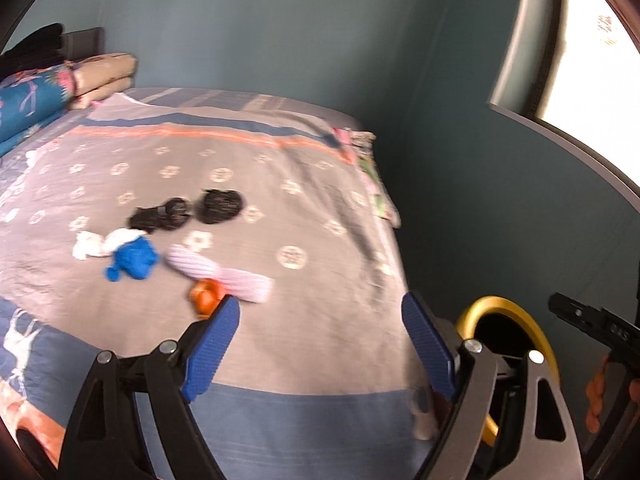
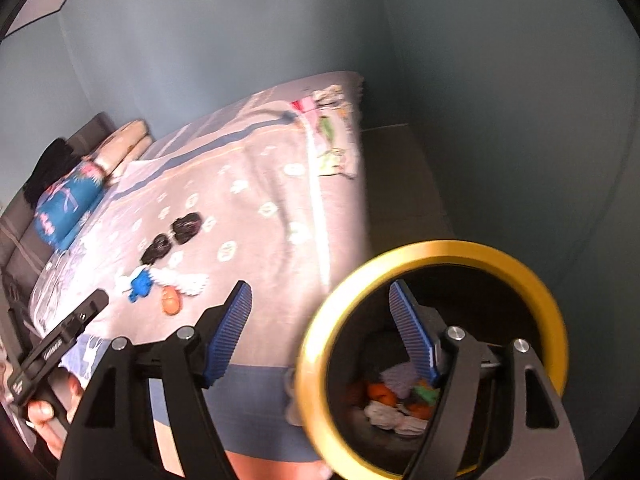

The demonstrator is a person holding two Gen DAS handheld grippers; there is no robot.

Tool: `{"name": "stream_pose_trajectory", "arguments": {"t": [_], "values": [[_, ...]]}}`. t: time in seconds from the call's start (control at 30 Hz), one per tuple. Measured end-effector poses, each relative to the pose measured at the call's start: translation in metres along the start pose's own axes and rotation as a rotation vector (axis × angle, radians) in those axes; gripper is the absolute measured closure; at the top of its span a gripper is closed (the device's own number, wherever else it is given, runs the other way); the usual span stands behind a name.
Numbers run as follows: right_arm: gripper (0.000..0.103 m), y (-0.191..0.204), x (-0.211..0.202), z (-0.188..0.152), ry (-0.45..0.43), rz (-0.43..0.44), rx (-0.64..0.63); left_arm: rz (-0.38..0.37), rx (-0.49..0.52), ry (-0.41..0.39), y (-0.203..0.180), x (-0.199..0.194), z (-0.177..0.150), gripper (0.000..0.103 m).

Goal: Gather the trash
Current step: 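Move both tools back over the bed toward the remaining trash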

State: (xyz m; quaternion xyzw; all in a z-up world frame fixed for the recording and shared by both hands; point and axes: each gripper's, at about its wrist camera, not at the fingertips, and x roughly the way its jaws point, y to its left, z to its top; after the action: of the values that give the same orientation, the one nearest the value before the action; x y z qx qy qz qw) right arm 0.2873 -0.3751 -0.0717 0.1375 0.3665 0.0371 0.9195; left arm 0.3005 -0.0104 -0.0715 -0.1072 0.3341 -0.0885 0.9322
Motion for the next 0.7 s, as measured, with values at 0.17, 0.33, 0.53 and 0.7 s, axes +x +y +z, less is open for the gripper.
{"name": "stream_pose_trajectory", "arguments": {"t": [0.17,0.33,0.53,0.7], "values": [[0.033,0.044,0.018,-0.001,0.016,0.072,-0.041,0.069,-0.027,-0.013,0.045,-0.002,0.006,0.023],[0.033,0.087,0.042,-0.005,0.043,0.135,-0.074,0.153,-0.061,-0.023,0.097,0.002,0.012,0.023],[0.033,0.137,0.076,-0.014,0.085,0.194,-0.114,0.241,-0.087,-0.024,0.155,0.012,0.016,0.023],[0.033,0.18,0.118,-0.025,0.136,0.216,-0.157,0.303,-0.119,-0.005,0.203,0.03,0.019,0.023]]}}
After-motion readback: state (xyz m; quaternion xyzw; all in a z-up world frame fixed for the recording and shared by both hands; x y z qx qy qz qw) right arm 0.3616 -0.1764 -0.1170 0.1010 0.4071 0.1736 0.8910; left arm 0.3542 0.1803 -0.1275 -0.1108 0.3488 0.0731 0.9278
